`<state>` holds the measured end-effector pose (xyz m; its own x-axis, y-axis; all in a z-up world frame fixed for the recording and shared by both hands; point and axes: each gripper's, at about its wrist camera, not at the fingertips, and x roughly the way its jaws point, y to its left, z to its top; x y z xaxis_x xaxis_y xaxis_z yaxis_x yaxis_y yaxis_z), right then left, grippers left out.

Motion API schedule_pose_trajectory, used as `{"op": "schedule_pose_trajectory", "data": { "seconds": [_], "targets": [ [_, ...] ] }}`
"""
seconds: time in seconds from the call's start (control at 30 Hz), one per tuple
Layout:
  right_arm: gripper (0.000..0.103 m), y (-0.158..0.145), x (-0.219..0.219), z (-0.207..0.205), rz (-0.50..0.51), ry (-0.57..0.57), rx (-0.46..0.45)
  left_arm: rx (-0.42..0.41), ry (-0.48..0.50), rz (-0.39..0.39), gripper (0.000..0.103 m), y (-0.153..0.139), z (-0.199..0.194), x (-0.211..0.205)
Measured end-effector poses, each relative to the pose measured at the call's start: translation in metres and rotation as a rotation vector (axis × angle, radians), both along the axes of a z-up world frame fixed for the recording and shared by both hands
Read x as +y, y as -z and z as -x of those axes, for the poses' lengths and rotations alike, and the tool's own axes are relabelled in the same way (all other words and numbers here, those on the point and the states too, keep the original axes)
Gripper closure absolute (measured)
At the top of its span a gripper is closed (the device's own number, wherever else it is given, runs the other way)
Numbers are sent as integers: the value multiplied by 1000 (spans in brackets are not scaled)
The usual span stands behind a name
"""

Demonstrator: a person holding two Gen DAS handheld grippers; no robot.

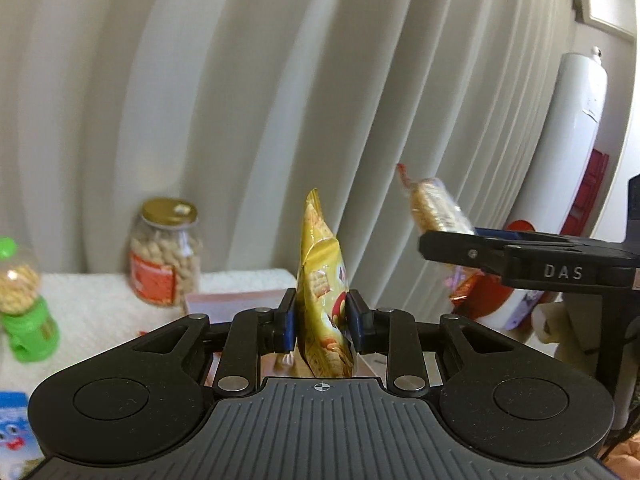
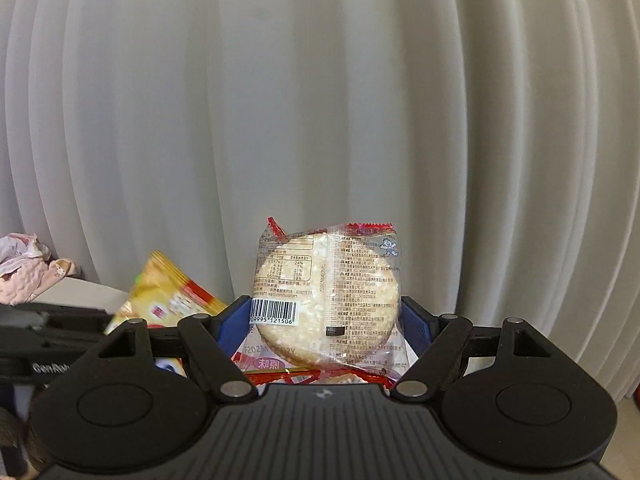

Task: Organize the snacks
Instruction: 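Carry the chip bag and biscuit packet over the pink box with both grippers, then open both grippers to drop the packets into the pink box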

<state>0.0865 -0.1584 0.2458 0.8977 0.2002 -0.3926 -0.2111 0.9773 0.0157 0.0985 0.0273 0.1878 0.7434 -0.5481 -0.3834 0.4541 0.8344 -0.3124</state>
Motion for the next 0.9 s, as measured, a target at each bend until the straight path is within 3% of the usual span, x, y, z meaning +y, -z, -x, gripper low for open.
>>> {"op": "schedule_pose_trajectory", "data": {
  "seconds": [0.17,0.4,0.5,0.57,0.67,0.8,0.9],
  "targets": [
    [25,23,-1,-66,-29,3,119,79,-4,7,73,25,-42,-7],
    [25,75,-3,-149,-62,40,271,217,5,102,72,72,-94,-16],
    [21,99,1,-179,-42,43,328,301,-3,43,72,99,-123,-30],
    [21,113,6,-195,-8,53,369,271,-48,53,72,103,-123,-21],
    [21,127,-1,-200,12,71,412,246,-88,143,72,102,-117,3],
    [19,137,-16,-183,-30,46,449,253,-232,73,72,105,-125,32],
    [19,140,-26,-161,-37,18,458,304,-270,-4,72,122,-151,24]
  ]
}}
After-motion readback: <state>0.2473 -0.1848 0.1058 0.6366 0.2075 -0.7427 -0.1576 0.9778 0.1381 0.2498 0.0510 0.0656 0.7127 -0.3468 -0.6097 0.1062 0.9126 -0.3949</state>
